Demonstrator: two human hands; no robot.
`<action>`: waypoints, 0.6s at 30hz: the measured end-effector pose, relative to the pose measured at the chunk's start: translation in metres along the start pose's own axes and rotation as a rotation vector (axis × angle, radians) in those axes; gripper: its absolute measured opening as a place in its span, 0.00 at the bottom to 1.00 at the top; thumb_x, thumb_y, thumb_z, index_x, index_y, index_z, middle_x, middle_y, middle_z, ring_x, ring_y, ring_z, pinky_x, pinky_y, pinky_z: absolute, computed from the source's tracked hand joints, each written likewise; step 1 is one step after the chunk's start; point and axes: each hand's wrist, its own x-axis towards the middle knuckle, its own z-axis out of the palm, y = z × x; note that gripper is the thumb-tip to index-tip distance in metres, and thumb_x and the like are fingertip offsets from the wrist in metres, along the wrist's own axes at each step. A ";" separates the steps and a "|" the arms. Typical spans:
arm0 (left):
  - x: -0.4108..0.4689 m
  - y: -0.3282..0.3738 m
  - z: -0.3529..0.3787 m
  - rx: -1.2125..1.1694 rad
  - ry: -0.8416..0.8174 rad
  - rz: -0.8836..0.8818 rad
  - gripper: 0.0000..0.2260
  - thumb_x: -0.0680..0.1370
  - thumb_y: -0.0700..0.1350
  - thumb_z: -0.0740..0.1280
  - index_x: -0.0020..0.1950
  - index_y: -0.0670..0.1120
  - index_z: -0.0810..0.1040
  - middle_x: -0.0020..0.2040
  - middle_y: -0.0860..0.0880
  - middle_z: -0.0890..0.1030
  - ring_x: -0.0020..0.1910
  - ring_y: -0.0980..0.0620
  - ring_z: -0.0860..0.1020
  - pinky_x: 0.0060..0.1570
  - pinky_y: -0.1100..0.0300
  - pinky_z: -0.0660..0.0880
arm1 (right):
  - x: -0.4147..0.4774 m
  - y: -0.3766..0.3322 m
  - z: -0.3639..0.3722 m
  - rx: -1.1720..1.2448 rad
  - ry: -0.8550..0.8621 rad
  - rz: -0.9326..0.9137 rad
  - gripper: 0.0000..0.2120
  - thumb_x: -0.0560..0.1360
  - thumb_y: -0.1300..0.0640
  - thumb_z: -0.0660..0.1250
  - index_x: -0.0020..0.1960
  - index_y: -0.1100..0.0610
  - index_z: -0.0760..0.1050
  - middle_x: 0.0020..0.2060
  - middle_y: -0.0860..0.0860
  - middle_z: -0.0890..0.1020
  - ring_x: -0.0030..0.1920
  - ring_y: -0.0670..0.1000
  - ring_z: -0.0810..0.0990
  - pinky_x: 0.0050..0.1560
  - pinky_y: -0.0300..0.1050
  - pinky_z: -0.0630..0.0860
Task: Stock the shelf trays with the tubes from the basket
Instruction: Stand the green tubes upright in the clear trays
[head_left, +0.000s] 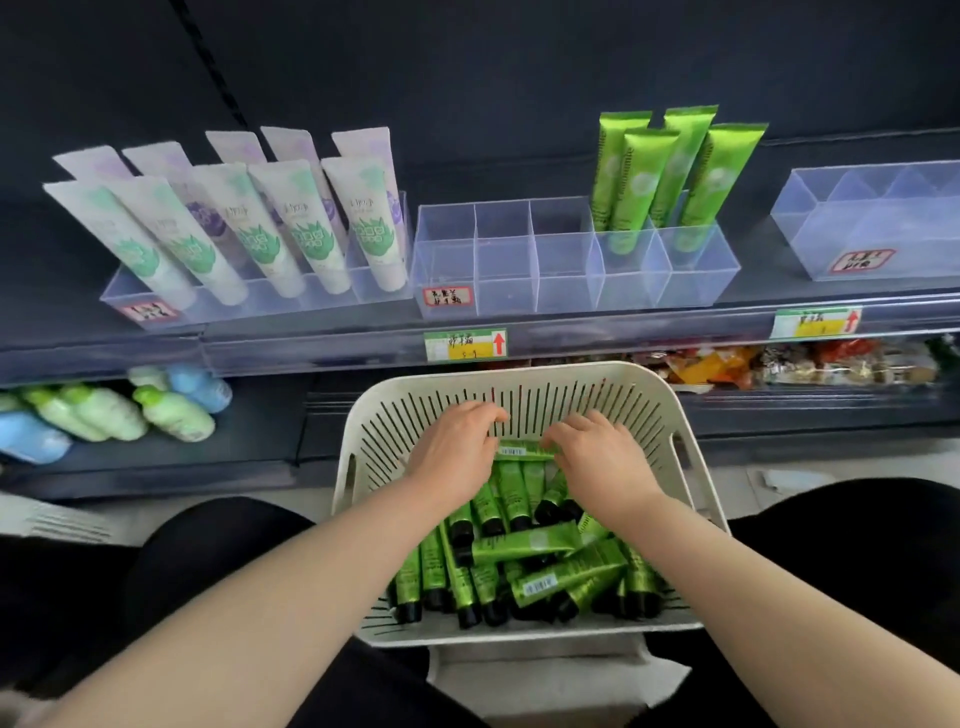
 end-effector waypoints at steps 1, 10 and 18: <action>-0.005 -0.007 0.008 0.001 -0.022 -0.024 0.14 0.81 0.44 0.63 0.67 0.51 0.74 0.67 0.53 0.74 0.67 0.53 0.71 0.68 0.56 0.68 | -0.003 -0.001 0.008 0.002 -0.089 -0.002 0.18 0.75 0.63 0.63 0.61 0.48 0.74 0.58 0.47 0.77 0.60 0.52 0.71 0.57 0.49 0.70; -0.036 -0.053 0.049 -0.033 -0.044 -0.165 0.14 0.81 0.44 0.62 0.66 0.52 0.74 0.67 0.53 0.74 0.66 0.55 0.72 0.67 0.58 0.68 | -0.017 -0.007 0.052 -0.118 -0.537 -0.038 0.16 0.79 0.48 0.60 0.66 0.47 0.71 0.62 0.51 0.72 0.63 0.54 0.65 0.63 0.51 0.65; -0.037 -0.065 0.054 -0.075 0.023 -0.293 0.13 0.80 0.42 0.63 0.65 0.49 0.75 0.64 0.52 0.76 0.60 0.55 0.76 0.61 0.60 0.73 | -0.015 -0.008 0.050 -0.157 -0.616 -0.035 0.20 0.76 0.41 0.63 0.65 0.46 0.72 0.62 0.52 0.69 0.63 0.55 0.64 0.64 0.52 0.63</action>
